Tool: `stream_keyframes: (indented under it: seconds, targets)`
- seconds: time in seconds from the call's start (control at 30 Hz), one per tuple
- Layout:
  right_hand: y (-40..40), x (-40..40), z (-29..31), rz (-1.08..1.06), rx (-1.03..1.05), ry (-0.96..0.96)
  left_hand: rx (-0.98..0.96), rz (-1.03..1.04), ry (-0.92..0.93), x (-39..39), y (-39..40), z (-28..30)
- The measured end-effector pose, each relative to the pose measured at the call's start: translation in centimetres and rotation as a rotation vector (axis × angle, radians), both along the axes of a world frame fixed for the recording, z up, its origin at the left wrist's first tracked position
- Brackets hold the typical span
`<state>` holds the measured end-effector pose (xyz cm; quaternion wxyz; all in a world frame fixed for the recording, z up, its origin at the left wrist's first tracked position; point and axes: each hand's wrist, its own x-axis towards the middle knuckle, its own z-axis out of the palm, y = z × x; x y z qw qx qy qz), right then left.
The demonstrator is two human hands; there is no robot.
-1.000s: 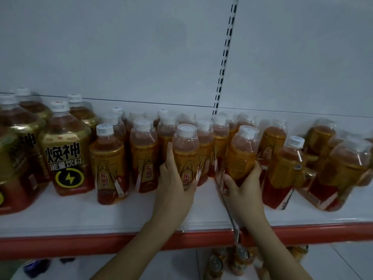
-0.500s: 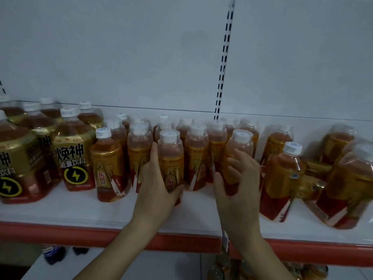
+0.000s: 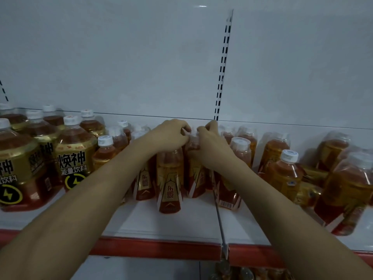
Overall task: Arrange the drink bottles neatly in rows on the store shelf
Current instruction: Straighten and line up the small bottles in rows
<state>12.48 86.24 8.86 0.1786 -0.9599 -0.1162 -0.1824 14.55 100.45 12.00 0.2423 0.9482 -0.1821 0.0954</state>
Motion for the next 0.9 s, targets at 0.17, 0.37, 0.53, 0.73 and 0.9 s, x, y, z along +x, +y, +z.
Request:
stream_keyframes:
  seconds: [0.17,0.37,0.53,0.73,0.9]
  targets:
    - [-1.3,-1.2,0.1,0.072,0.132,0.078,0.249,-0.042,-0.038,-0.6,-0.4,-0.5]
    - [-2.3,-4.6,-0.3,0.047,0.333,-0.039,0.054,-0.124,-0.220,-2.2,0.3,-0.5]
    - [-3.7,-7.6,3.5,0.111,0.432,-0.190,-0.607,-0.408,-0.045,-7.3,0.1,-1.0]
    - [-1.2,-10.1,3.4,0.161,0.493,-0.245,-0.802,-0.381,-0.042,-11.6,-2.2,-6.7]
    - [1.4,-10.8,0.2,0.351,0.606,0.017,-0.858,-0.265,-0.230,-12.8,0.8,-10.9]
